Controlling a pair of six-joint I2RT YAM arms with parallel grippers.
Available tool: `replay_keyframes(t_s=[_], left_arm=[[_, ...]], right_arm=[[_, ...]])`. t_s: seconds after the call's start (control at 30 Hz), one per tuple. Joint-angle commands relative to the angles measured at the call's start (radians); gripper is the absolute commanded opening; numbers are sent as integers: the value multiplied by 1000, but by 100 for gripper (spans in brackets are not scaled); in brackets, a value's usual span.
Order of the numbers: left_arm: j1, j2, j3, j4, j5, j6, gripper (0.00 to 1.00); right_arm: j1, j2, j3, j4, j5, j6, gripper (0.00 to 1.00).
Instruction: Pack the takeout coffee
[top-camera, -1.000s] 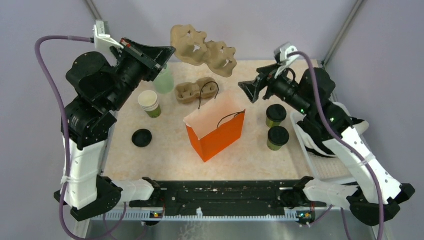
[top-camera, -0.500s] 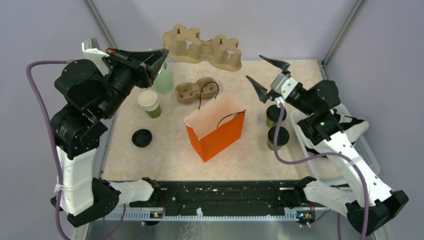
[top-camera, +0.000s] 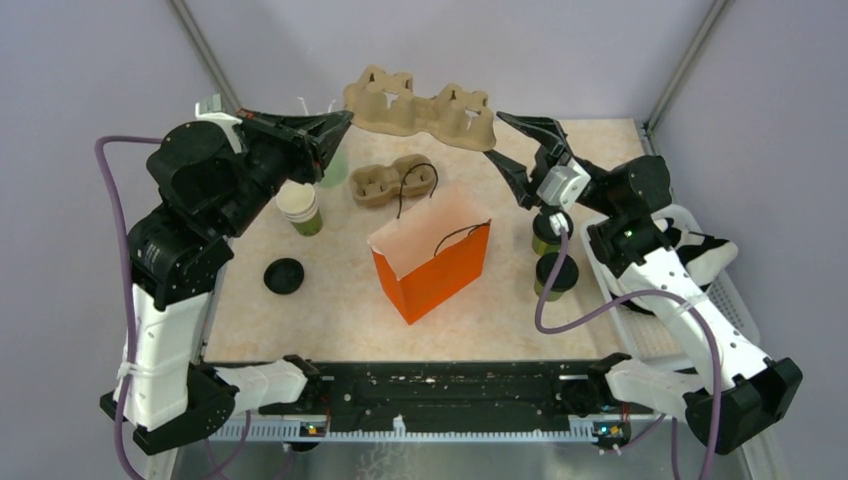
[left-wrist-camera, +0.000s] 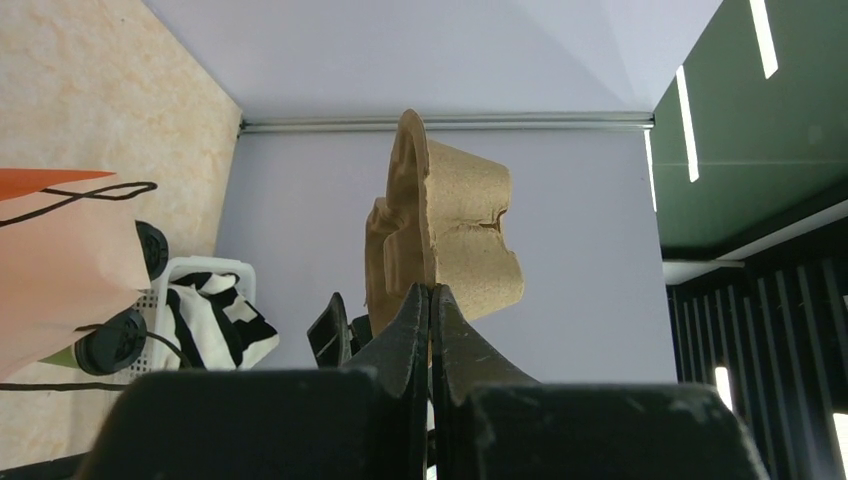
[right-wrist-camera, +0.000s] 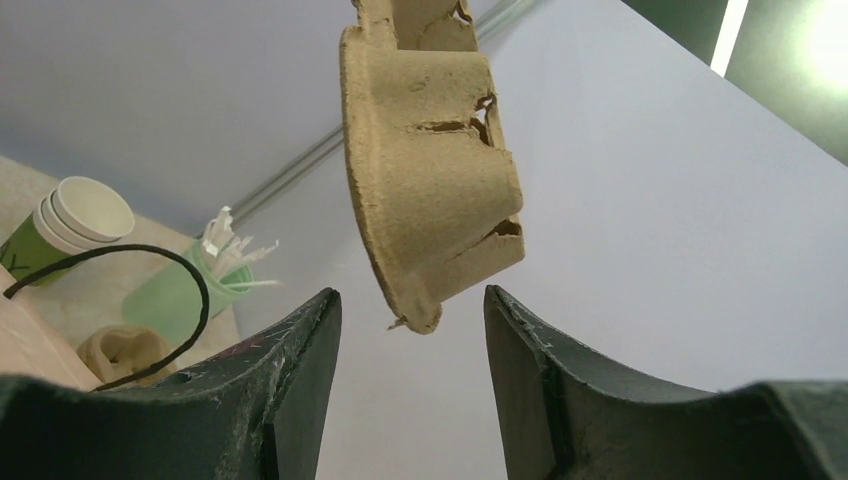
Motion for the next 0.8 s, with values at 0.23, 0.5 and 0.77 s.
replay_keyframes(t_s=[0.23, 0.5, 0.77], left_arm=[[-1, -43, -88, 147, 34, -48, 0], [-1, -52, -95, 151, 28, -48, 0], [-2, -66, -122, 157, 23, -59, 0]], right_arm=[[-9, 34, 27, 129, -57, 5, 46], [-7, 34, -3, 188, -22, 20, 26], [-7, 5, -38, 219, -22, 52, 14]])
